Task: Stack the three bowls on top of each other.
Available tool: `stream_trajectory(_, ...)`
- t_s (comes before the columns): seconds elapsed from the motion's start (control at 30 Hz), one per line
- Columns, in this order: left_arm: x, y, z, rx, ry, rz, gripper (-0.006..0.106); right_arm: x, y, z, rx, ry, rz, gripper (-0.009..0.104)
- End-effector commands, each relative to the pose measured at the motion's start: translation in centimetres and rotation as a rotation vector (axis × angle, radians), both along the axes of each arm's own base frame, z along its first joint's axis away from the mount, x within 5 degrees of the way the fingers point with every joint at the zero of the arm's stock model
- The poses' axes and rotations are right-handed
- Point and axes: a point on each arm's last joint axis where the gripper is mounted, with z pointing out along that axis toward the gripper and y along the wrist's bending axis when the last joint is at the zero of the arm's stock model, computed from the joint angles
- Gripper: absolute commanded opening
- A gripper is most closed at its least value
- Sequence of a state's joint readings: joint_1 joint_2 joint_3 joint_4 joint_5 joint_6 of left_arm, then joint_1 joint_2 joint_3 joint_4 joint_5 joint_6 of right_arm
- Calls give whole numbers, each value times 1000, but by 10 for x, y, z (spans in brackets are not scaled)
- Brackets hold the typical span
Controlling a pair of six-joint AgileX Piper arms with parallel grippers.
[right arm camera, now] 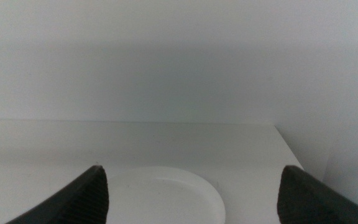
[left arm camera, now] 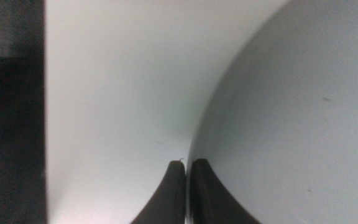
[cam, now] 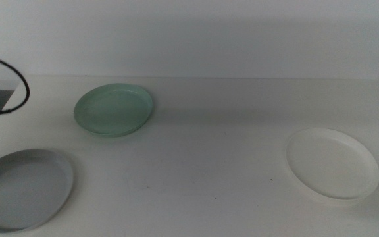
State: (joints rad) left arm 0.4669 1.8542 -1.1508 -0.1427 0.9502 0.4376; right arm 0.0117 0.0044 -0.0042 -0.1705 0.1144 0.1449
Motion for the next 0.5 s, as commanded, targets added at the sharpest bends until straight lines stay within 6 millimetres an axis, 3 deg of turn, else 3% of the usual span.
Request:
stream_trajectory(0.0, 3, -6, 14, -57, 23, -7, -2, 0, 0, 0, -13, -9, -1, 92)
stream_trajectory(0.1, 15, -24, 34, -127, 29, -40, -2, 0, 0, 0, -13, -9, -1, 92)
stream_trajectory(0.2, 33, -55, 58, -169, -17, -78, -2, 0, 0, 0, -13, -9, -1, 92)
stream_trajectory(0.33, 61, -112, 93, -157, -112, -115, -2, 0, 0, 0, -13, -9, -1, 92)
stream_trajectory(0.47, 80, -177, 112, -145, -157, -170, -2, 0, 0, 0, -13, -9, -1, 92)
